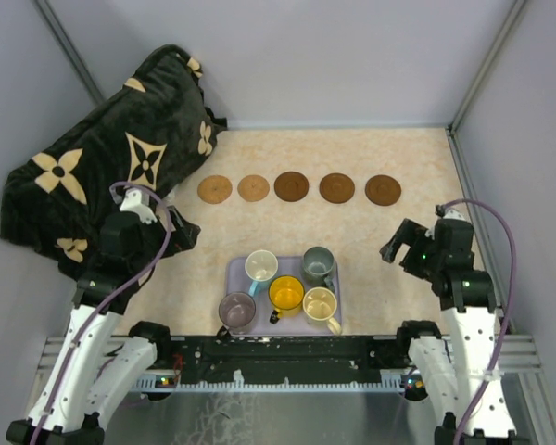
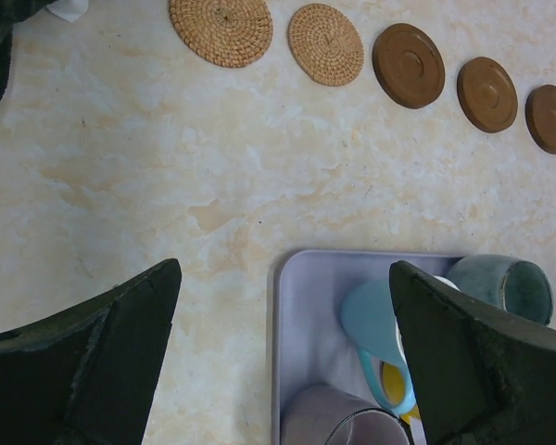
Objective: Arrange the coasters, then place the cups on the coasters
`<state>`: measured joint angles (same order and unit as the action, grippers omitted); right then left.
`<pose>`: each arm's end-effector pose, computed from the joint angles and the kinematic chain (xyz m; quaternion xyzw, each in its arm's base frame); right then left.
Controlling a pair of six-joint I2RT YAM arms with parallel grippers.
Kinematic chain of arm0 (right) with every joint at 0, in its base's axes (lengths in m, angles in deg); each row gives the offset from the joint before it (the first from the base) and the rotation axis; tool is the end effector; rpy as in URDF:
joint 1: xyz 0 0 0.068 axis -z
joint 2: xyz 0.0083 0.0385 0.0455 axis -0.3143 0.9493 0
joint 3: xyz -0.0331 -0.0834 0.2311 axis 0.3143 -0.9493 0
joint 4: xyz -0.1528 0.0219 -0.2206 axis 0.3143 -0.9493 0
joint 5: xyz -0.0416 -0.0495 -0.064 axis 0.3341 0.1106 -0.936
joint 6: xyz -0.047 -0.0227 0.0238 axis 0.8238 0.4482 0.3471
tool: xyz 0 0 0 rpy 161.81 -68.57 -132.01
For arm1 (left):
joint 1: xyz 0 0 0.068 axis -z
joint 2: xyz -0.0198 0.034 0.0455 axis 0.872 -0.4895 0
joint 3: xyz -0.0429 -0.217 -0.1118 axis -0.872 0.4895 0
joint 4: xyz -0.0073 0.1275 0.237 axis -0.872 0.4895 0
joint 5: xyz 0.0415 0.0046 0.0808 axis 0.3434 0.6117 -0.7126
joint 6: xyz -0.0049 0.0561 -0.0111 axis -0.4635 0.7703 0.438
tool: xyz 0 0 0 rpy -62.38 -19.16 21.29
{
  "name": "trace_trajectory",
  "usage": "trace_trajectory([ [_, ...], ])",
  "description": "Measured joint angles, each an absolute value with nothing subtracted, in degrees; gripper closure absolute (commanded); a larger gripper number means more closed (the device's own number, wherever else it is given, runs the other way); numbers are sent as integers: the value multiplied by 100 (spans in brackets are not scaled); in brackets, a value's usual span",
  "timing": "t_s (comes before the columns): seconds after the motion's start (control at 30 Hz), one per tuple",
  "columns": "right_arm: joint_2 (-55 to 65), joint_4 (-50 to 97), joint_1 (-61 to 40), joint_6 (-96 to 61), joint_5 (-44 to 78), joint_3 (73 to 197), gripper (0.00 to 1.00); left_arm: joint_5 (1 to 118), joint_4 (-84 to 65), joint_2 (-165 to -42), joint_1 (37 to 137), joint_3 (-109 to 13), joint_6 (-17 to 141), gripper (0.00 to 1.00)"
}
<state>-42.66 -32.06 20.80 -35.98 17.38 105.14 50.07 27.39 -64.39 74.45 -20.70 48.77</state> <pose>0.1383 -0.0004 0.2786 0.1951 0.8966 0.1393 0.3724 0.1676 -0.0402 0.3006 -0.0899 0.8457 -0.1657 0.4993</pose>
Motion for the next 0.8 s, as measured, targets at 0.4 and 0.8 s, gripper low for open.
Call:
trace_trajectory([
  [0.4,-2025,-1840,-595,-4070,453,10533,8,4961,2688,-6763,7445,-2055,4836,0],
  [0.8,-1709,-1794,-2320,-4535,-244,10820,13,4887,2413,-6959,7445,-1863,4963,0],
])
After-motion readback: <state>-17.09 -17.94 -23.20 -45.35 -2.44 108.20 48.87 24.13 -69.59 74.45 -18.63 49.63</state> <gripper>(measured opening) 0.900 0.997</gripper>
